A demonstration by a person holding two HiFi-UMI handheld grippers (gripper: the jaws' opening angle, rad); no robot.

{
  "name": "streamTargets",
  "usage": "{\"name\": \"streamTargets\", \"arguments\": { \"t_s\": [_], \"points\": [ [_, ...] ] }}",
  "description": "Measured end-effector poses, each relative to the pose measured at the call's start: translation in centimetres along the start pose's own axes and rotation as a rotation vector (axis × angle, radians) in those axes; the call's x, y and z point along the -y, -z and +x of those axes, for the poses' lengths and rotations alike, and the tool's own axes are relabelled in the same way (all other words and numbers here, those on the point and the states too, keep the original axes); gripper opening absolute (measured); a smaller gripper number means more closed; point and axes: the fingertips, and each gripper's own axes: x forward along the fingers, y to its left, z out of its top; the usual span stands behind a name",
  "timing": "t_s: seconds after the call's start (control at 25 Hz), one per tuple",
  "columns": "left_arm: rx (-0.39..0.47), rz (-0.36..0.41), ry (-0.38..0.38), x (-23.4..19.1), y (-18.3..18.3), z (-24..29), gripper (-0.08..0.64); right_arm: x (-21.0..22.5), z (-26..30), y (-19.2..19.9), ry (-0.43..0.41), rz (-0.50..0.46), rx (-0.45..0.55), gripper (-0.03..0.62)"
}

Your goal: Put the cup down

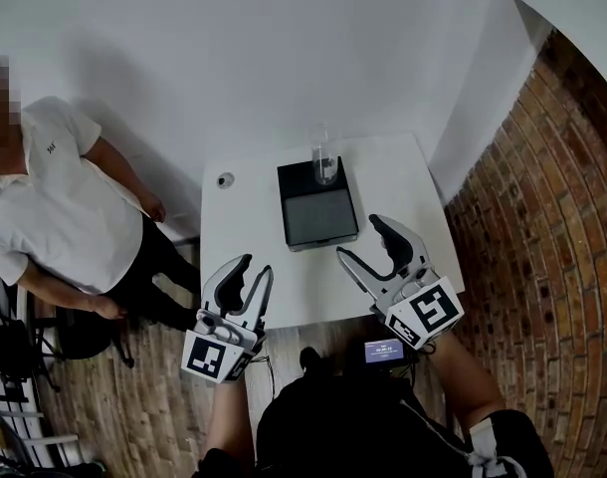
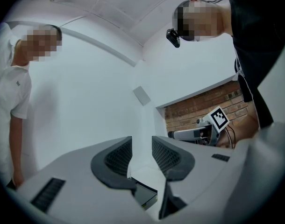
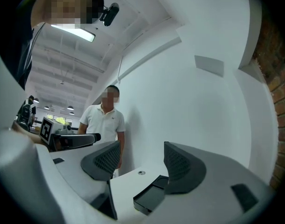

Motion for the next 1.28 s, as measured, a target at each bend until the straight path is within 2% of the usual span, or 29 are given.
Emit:
{"name": "streamTargets", "arguments": {
  "t_s": [0.04, 0.12, 0.2, 0.68, 1.0, 1.28],
  "points": [
    [-0.003, 0.001, 0.0, 0.1, 0.0, 0.0, 0.134, -0.2, -0.2, 0.0, 0.002, -0.004, -0.002, 0.289],
    [-0.011, -0.001, -0.004, 0.2, 0.1, -0.1, 0.133, -0.4, -0.5, 0.0, 0.013, 0.006, -0.004, 0.183],
    [-0.014, -0.002, -0.011, 0.2, 0.2, -0.1, 0.126, -0.3, -0.7, -0.1, 0.024, 0.028, -0.001, 0.043],
    [-0.003, -0.004, 0.031, 1.2, -0.1, 1.0, 0.126, -0.3, -0.7, -0.6, 0.004, 0.035, 0.012, 0.012],
    [-0.005, -0.003, 0.021, 1.0, -0.1, 1.2, 0.126, -0.2, -0.5, -0.6, -0.009, 0.029, 0.004, 0.011],
    [0.008, -0.003, 0.053, 1.4, -0.4, 1.4, 0.126, 0.0, -0.5, -0.5, -0.012, 0.03, 0.003, 0.011]
  ]
}}
